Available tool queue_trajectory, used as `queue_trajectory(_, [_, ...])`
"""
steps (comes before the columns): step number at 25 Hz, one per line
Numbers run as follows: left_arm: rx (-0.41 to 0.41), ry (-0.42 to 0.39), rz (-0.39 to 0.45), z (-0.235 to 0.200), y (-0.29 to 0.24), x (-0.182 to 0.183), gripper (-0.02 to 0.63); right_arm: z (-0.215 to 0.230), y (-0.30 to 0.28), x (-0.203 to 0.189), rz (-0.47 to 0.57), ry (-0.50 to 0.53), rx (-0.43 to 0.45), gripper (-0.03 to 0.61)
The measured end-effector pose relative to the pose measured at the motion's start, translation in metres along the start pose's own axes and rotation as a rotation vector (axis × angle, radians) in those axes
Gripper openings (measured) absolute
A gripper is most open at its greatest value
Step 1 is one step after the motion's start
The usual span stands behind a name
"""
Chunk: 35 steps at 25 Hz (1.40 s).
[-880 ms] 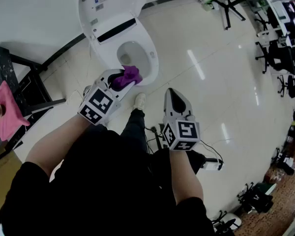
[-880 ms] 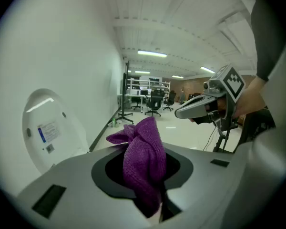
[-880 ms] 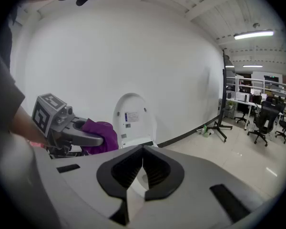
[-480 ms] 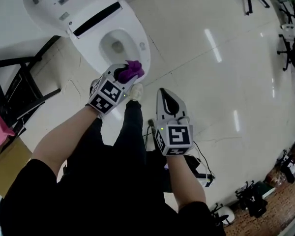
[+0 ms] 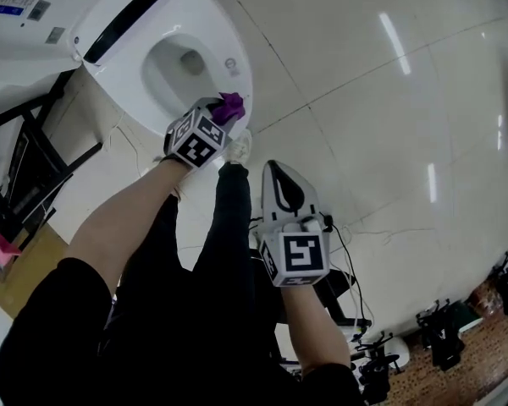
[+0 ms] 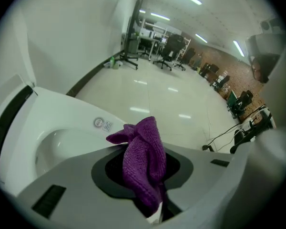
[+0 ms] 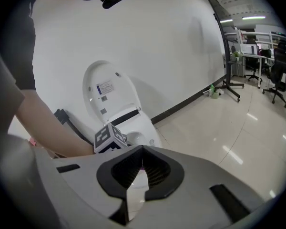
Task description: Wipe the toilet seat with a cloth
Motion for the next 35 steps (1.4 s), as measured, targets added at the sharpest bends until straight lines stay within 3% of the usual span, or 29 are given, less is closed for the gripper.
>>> queue_trajectory(8, [0.023,0.013,-0.058,-0.013,-0.048,-0.002,0.098,0.020,-0.016,-0.026,-0.050,-0.060,0.008,0.017])
queue_trajectory(24, [0.051,-0.039,0.004,-0.008,-0.073,0.046,0.100,0.032,-0.009,-0.029,-0.044,-0.088,-0.008,0.017])
queue_trajectory(30, [0.027,0.014,0.148,-0.007,-0.030,0.064,0.100,0.029,0.000,-0.024,-0.019,-0.092,-0.017,0.017])
queue_trajectory(35, [0.101,0.035,0.211,-0.029,0.039,0.058,0.100,0.012,0.015,-0.005,0.010,-0.060,-0.039,0.017])
Point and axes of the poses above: the fingertips, and each gripper's own axes: y backward along the fingers, z to its right, x out of its top, the point moved 4 cm from there along y, backward along the fingers, and after that the axes turned 2 degrees about x, right-handed, at the moved point
